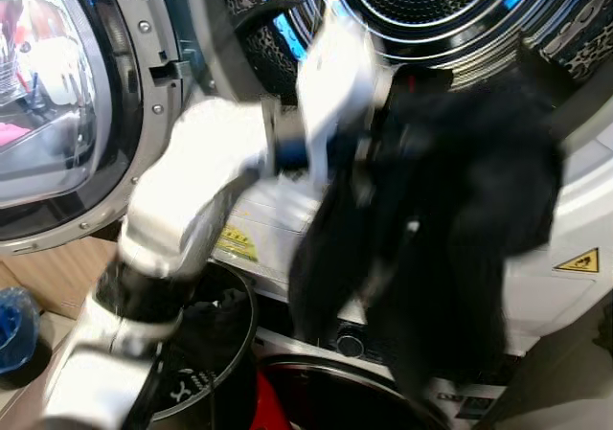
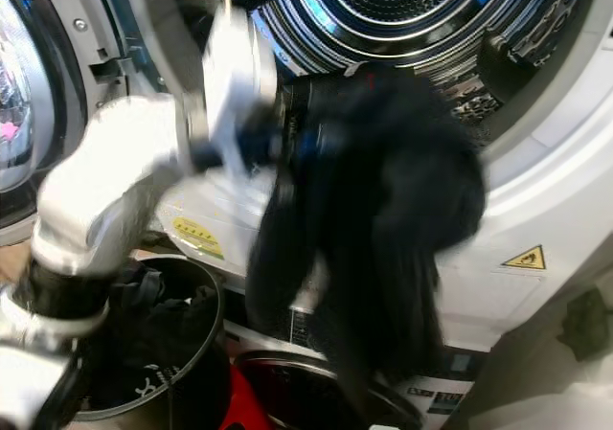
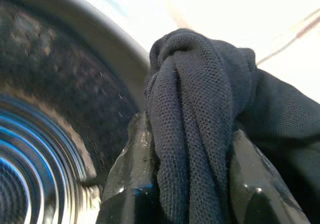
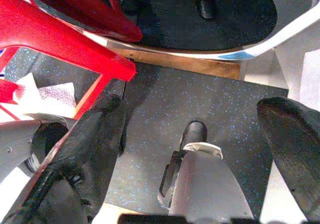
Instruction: Clothes washing
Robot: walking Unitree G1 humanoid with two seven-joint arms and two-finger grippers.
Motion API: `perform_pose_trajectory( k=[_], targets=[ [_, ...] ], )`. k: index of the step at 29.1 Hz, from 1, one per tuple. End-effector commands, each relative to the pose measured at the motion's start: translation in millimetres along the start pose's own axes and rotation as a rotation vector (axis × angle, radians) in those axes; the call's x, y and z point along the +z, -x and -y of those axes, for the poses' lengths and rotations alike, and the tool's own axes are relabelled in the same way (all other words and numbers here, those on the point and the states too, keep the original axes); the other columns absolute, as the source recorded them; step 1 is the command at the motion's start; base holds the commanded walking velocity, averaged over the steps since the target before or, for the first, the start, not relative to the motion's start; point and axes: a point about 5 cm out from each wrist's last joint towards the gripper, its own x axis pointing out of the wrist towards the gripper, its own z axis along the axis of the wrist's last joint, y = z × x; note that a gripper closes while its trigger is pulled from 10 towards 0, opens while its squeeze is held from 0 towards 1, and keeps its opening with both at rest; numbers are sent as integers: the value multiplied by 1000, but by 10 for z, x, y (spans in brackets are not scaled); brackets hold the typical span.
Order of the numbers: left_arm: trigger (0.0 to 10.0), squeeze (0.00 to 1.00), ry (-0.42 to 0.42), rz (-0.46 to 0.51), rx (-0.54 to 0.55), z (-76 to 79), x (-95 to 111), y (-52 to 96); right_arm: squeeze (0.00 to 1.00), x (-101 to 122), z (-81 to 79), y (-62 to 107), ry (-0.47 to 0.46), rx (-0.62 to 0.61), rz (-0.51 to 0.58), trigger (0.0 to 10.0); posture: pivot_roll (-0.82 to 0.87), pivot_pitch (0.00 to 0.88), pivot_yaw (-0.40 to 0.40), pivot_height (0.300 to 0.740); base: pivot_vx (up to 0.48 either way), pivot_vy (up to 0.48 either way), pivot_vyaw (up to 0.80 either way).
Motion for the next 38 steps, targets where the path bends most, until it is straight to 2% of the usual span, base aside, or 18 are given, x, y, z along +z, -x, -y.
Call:
perform_pose_trajectory(
  k=[1, 2, 4, 6, 10, 11, 16, 17, 18, 19, 20, 21, 24, 27, 29, 31, 33, 38],
  targets=[
    [0, 0, -33, 38, 57, -280, 49, 21, 0, -39, 13, 8, -19, -10, -8, 10000, 114, 0, 60, 740, 0, 0, 0],
    [0, 0, -2, 49, 93, -447, 29, 7, 0, -62, 40, 14, -19, -16, -11, 10000, 97, 0, 64, 740, 0, 0, 0],
    [0, 0, -22, 36, 151, -581, 12, 13, 0, -88, 63, 21, -26, -25, -14, 10000, 82, 0, 69, 740, 0, 0, 0],
    [0, 0, -20, 12, 360, -854, -4, 86, 0, -135, 115, 36, -39, -42, -18, 10000, 46, 0, 78, 740, 0, 0, 0],
    [0, 0, -17, 18, 483, -989, 15, 158, 0, -161, 147, 45, -49, -53, -21, 10000, 31, 0, 81, 740, 0, 0, 0],
    [0, 0, -26, 14, 567, -1081, 33, 220, 0, -189, 181, 56, -54, -62, -21, 10000, 8, 0, 84, 740, 0, 0, 0],
    [0, 0, -19, -40, 731, -1211, -26, 404, 0, -259, 261, 83, -63, -83, -25, 10000, -25, 6, 91, 740, 0, 0, 0],
    [0, 0, -15, -91, 773, -1219, -115, 480, 0, -297, 297, 99, -70, -96, -27, 10000, -46, 20, 91, 740, 0, 0, 0],
    [902, 0, -4, -122, 785, -1208, -179, 518, 0, -314, 310, 105, -71, -100, -29, 10000, -49, 22, 91, 740, 0, 0, 0],
    [902, 0, -4, -122, 785, -1208, -179, 518, 0, -314, 310, 105, -71, -100, -29, 10000, -49, 22, 91, 740, 0, 0, 0],
    [7922, 0, 45, -176, 769, -1158, -317, 550, 0, -340, 327, 115, -72, -103, -31, 10000, -53, 29, 88, 740, 0, 0, 0],
    [9922, 0, 56, -217, 739, -1118, -392, 549, 0, -355, 335, 121, -72, -105, -33, 10000, -54, 36, 86, 740, 0, 0, 0],
    [10000, 0, 138, -317, 544, -889, -687, 526, 0, -397, 357, 136, -61, -107, -42, 10000, -55, 46, 82, 740, 0, 0, 0],
    [10000, 0, 139, -354, 483, -814, -768, 519, 0, -403, 360, 138, -56, -106, -43, 10000, -55, 48, 82, 740, 0, 0, 0],
    [10000, 0, 199, -389, 360, -666, -904, 499, 0, -391, 354, 135, -52, -104, -38, 10000, -61, 45, 79, 740, 0, 0, 0],
    [10000, 0, 211, -396, 331, -631, -934, 495, 0, -386, 352, 134, -51, -103, -36, 10000, -61, 45, 79, 740, 0, 0, 0],
    [10000, 0, 239, -438, 229, -505, -1040, 492, 0, -356, 344, 125, -49, -102, -28, 10000, -61, 43, 81, 740, 0, 0, 0],
    [10000, 0, 254, -440, 186, -437, -1089, 493, 0, -339, 332, 119, -49, -99, -23, 10000, -57, 46, 79, 740, 0, 0, 0]
  ],
)
